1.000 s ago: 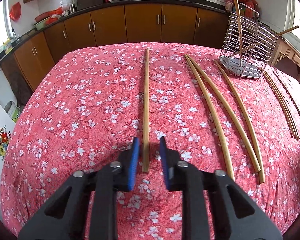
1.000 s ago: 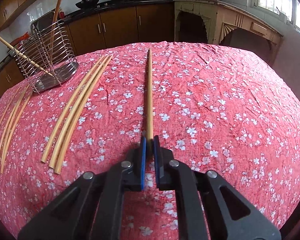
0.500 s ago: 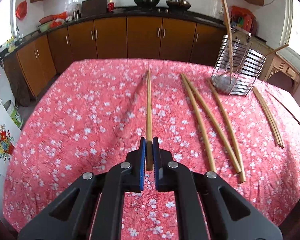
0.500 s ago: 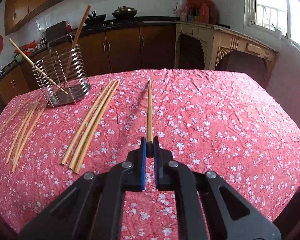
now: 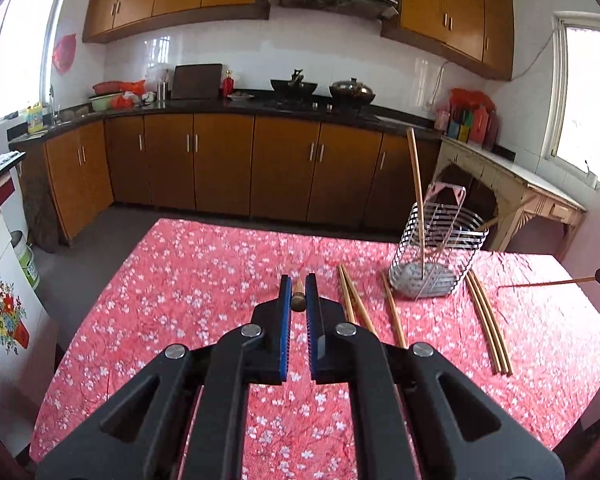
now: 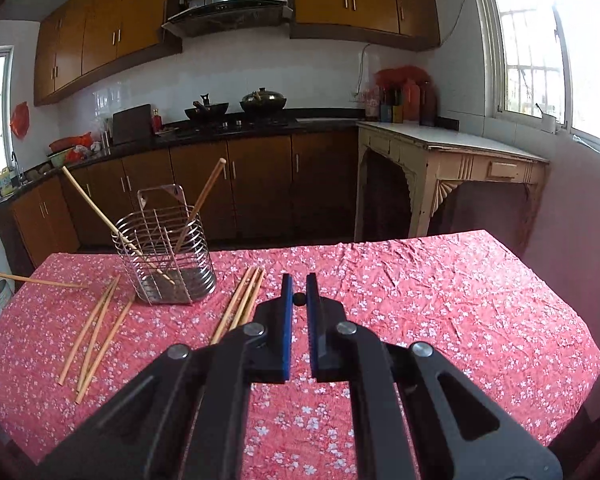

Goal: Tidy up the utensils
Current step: 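Lift both held chopsticks and carry them over the wire holder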

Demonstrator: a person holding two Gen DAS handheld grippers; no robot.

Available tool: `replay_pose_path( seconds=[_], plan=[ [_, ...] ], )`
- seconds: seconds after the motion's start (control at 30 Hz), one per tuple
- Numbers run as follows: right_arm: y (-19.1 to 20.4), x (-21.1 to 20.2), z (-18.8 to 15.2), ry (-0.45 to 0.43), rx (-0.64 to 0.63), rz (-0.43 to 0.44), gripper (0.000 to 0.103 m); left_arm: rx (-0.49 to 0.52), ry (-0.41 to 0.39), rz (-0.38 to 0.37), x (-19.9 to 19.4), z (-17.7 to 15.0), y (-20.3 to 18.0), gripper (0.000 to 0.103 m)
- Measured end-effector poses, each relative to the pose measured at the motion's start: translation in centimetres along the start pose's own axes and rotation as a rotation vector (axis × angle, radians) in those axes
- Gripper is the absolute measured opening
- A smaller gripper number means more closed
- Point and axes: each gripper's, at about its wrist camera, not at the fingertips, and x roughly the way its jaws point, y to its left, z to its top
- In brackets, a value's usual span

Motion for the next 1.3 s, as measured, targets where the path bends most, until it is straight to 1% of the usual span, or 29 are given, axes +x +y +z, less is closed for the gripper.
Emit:
replay_pose_path(
  seconds=[0.1,0.3,0.47,0.83,1.07,1.17,1.3],
  plan=[
    [0.3,-0.1,0.6,-0.016,-0.002,0.004,0.007,-0.003,-0.015,0.007,0.0,0.6,0.0,0.007],
    [0.6,0.1,1.0,-0.028,-0.001,0.010,0.007,-0.015,-0.023,0.015,0.4,1.2,0.1,0.007],
    [0.8,0.3,1.9,-0.042,-0.003,0.019,0.007,-0.022,-0.031,0.018,0.4,1.8,0.0,0.007],
    [1.9,-1.3,4.3,-0.090,-0.019,0.048,0.007,-0.010,-0.080,0.009,-0.8,3.8,-0.6,0.007],
    [2.6,-2.5,6.0,-0.101,-0.011,0.097,0.007,0.009,-0.095,-0.004,-1.3,4.4,-1.6,0.007],
    [3.0,-3.2,7.2,-0.103,0.002,0.140,0.007,0.008,-0.099,-0.020,-1.7,5.3,-2.3,0.007],
    [3.9,-4.6,9.4,-0.113,0.017,0.210,0.007,0.010,-0.126,-0.064,-2.9,7.1,-3.6,0.007]
  ],
)
